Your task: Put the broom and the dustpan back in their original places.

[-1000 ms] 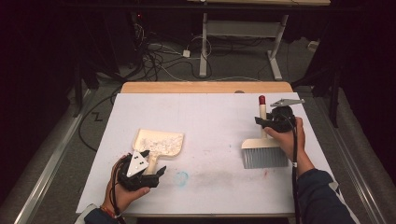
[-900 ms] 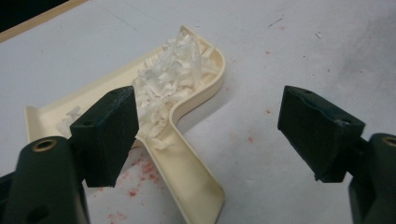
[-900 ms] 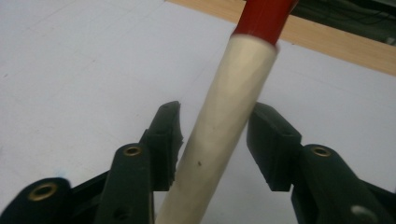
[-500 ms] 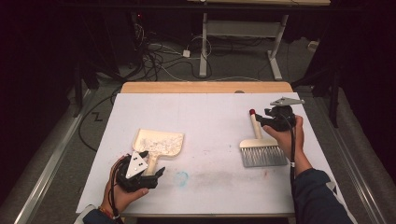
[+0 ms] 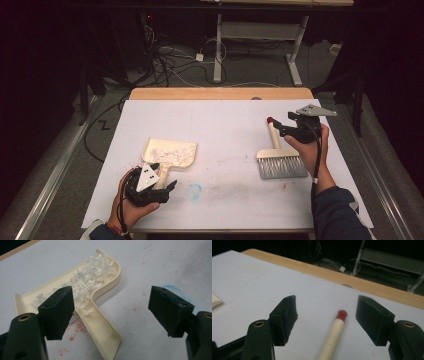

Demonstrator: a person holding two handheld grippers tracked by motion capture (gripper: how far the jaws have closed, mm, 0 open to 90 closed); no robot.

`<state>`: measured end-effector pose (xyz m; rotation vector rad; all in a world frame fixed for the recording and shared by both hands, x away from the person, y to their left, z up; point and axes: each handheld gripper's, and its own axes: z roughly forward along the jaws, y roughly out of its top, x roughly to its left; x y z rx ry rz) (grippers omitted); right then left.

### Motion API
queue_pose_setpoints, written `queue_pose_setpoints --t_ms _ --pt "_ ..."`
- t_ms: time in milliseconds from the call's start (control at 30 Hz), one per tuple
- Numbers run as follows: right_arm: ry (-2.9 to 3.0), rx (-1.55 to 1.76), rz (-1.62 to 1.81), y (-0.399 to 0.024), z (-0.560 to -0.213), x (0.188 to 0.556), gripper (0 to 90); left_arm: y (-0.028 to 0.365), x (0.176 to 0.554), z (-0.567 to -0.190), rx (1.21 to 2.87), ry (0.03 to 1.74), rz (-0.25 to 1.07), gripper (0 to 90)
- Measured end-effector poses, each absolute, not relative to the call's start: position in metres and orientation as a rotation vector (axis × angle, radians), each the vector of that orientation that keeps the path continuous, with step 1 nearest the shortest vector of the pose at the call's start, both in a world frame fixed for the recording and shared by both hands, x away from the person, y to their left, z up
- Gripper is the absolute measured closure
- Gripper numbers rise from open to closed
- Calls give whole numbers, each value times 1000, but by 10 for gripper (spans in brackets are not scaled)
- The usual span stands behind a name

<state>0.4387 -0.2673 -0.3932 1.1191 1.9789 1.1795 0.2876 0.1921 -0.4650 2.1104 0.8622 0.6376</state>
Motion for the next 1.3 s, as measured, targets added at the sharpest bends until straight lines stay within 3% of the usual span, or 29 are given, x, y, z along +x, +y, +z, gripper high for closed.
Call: queue_pose_setpoints --t_ms 200,367,1300 --pt "1922 1121 1154 -264 -393 434 204 192 287 -465 2115 856 638 205" --pt "1885 1118 1175 -262 -392 430 175 192 288 -466 2118 858 637 203" --pt "1884 956 1237 -253 -373 392 170 191 287 -467 2132 875 650 192"
